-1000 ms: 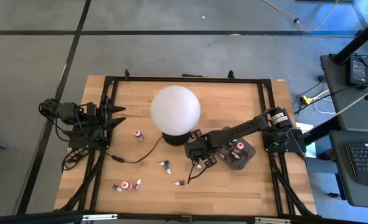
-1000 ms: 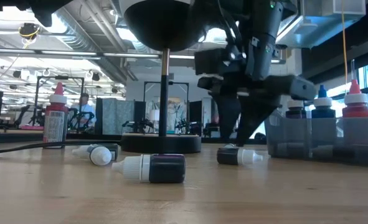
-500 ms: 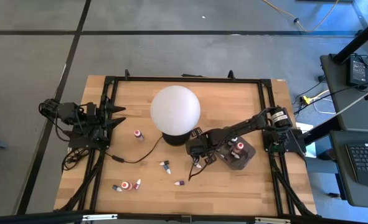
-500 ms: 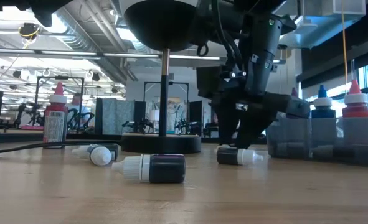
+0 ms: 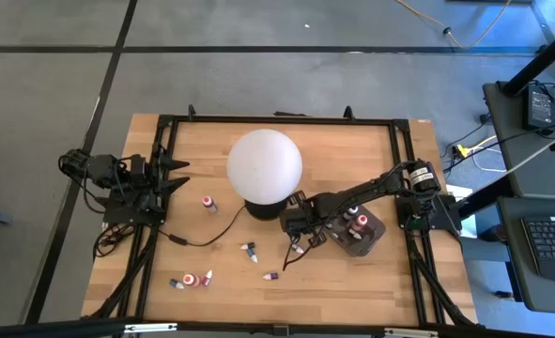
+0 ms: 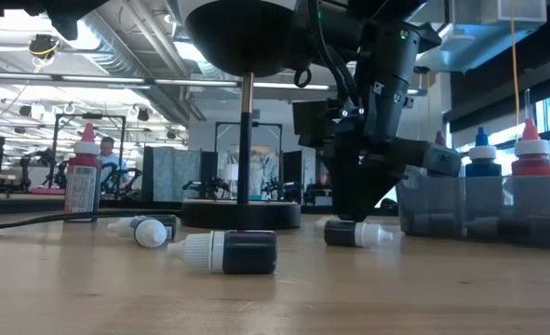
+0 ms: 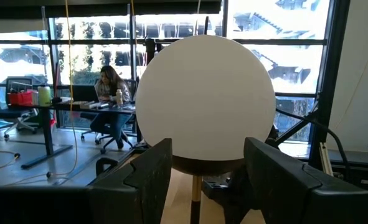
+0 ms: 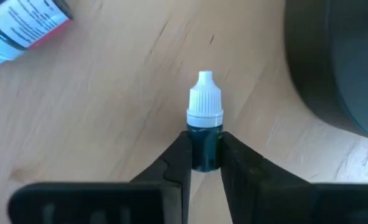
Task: Pick & Place food coloring
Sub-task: Put the right small green food coloring bottle into the black container
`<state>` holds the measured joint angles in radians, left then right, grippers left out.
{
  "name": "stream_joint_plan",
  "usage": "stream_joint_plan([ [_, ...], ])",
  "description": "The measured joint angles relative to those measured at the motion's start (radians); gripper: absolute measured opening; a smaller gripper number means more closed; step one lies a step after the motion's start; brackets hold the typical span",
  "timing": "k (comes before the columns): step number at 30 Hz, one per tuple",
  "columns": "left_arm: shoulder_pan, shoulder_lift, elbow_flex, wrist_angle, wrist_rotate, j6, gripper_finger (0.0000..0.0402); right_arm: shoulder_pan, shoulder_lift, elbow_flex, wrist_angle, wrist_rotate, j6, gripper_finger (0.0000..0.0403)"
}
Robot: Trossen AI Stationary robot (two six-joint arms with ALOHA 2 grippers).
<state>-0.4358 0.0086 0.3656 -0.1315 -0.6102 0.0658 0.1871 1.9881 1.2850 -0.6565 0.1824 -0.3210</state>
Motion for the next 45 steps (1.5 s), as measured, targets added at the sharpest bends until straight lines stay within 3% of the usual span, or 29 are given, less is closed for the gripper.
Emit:
stream_joint_plan([
  [8, 0.0, 0.0, 0.0, 0.0, 0.0, 0.0, 0.0196, 0.032, 0.002, 0.154, -0.184, 0.0, 0.143, 0.0072],
  [17, 0.0, 0.0, 0.0, -0.008, 0.0, -0.001, 0.0196, 0.14, -0.005, 0.378, -0.61, -0.001, 0.601, 0.0074],
  [21, 0.0, 0.0, 0.0, -0.008, 0.0, -0.001, 0.0196, 0.187, -0.007, 0.369, -0.755, -0.001, 0.851, 0.0075],
  [25, 0.0, 0.0, 0.0, -0.008, 0.0, 0.0, 0.0196, 0.216, -0.007, 0.318, -0.797, 0.0, 0.982, 0.0075],
  [33, 0.0, 0.0, 0.0, -0.008, 0.0, -0.001, 0.0196, 0.207, -0.007, 0.181, -0.717, 0.008, 1.034, 0.0075],
  [45, 0.0, 0.0, 0.0, -0.008, 0.0, -0.001, 0.0196, 0.19, -0.007, 0.067, -0.667, 0.01, 0.952, 0.0077],
])
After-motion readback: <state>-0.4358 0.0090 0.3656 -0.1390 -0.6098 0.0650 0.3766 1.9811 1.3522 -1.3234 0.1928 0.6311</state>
